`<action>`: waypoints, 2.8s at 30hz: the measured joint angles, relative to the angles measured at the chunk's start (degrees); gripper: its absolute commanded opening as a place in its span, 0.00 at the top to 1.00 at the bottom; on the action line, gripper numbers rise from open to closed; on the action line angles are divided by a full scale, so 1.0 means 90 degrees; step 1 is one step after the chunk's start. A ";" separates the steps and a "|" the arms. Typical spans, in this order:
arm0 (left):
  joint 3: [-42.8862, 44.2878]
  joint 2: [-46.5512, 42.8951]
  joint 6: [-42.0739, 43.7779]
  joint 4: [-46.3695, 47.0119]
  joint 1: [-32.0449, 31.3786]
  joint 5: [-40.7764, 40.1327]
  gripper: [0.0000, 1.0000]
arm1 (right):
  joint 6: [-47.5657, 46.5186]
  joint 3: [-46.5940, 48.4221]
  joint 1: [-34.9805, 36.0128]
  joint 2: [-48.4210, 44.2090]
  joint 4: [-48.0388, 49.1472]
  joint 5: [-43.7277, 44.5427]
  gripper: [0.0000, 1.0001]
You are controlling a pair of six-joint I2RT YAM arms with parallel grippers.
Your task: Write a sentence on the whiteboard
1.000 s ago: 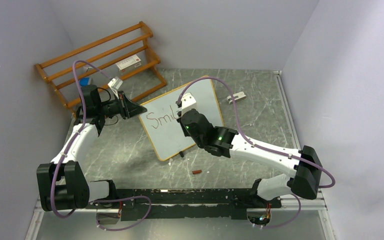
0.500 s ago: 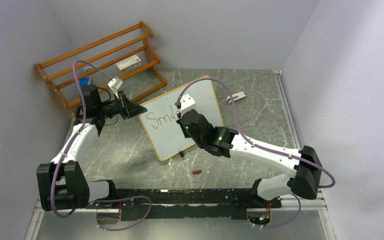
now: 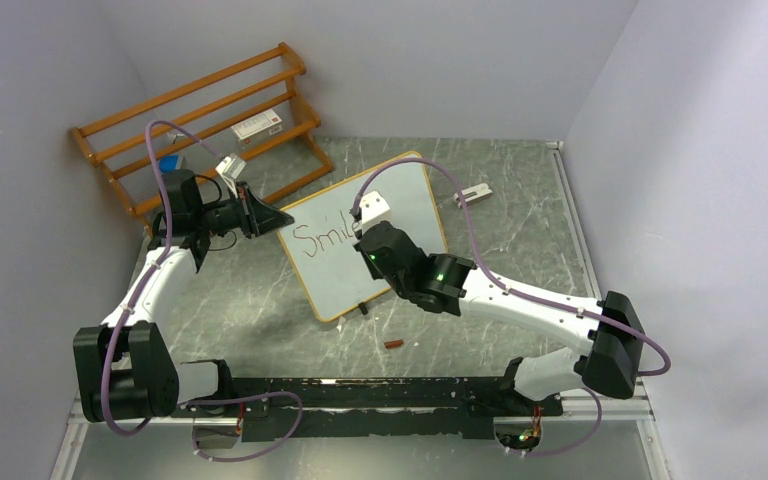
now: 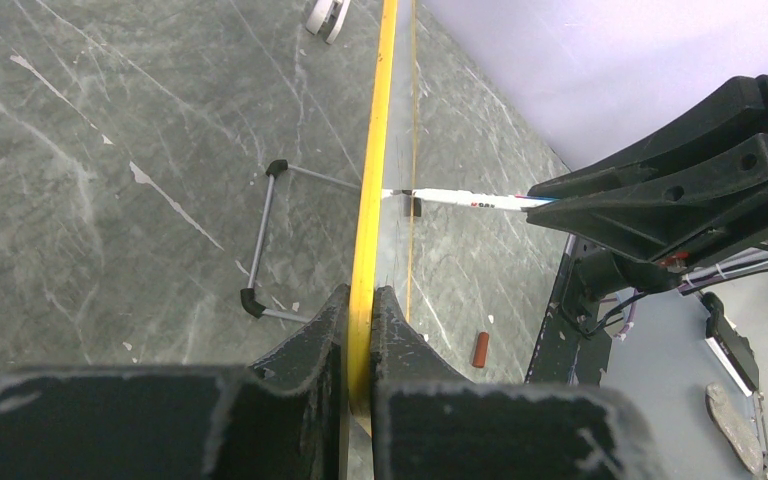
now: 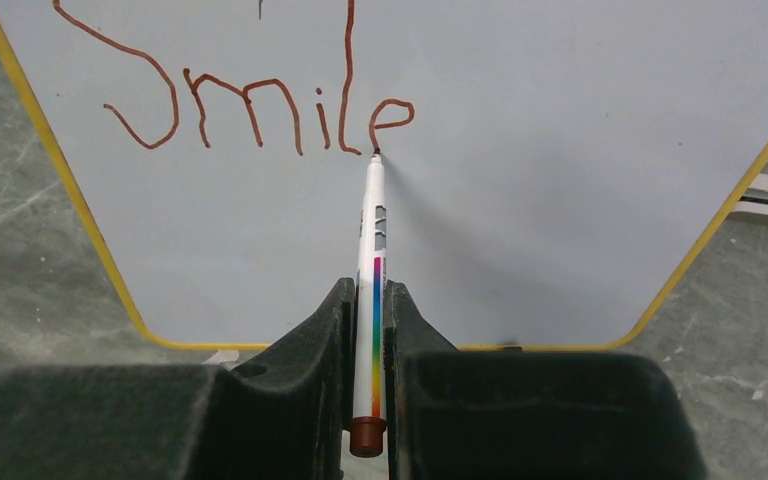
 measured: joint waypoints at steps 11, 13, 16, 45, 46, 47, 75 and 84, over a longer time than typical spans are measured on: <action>0.0000 0.0000 0.0000 0.0000 0.0000 0.0002 0.95 | 0.0022 0.0000 0.0002 0.0000 -0.0117 0.0228 1.00; 0.0002 0.0000 0.0002 -0.0002 0.0000 0.0005 0.95 | 0.0022 0.0000 0.0002 0.0000 -0.0114 0.0272 1.00; 0.0002 0.0000 0.0002 -0.0002 -0.0002 0.0007 0.95 | 0.0022 0.0000 0.0000 0.0000 -0.0109 0.0325 1.00; 0.0015 0.0002 0.0032 -0.0041 0.0000 0.0010 0.95 | 0.0041 -0.0253 -0.0175 -0.0537 -0.0007 0.0277 1.00; 0.0017 0.0002 0.0032 -0.0044 0.0000 0.0010 0.95 | 0.0041 -0.0253 -0.0177 -0.0534 -0.0012 0.0274 1.00; 0.0017 0.0002 0.0032 -0.0044 0.0000 0.0010 0.95 | 0.0044 -0.0253 -0.0182 -0.0534 -0.0010 0.0267 1.00; 0.0017 0.0019 0.0034 -0.0044 0.0000 0.0012 0.95 | 0.0070 -0.0338 -0.0221 -0.0243 0.0318 0.0381 1.00; 0.0017 0.0019 0.0032 -0.0044 0.0000 0.0010 0.95 | 0.0080 -0.0338 -0.0223 -0.0238 0.0321 0.0381 1.00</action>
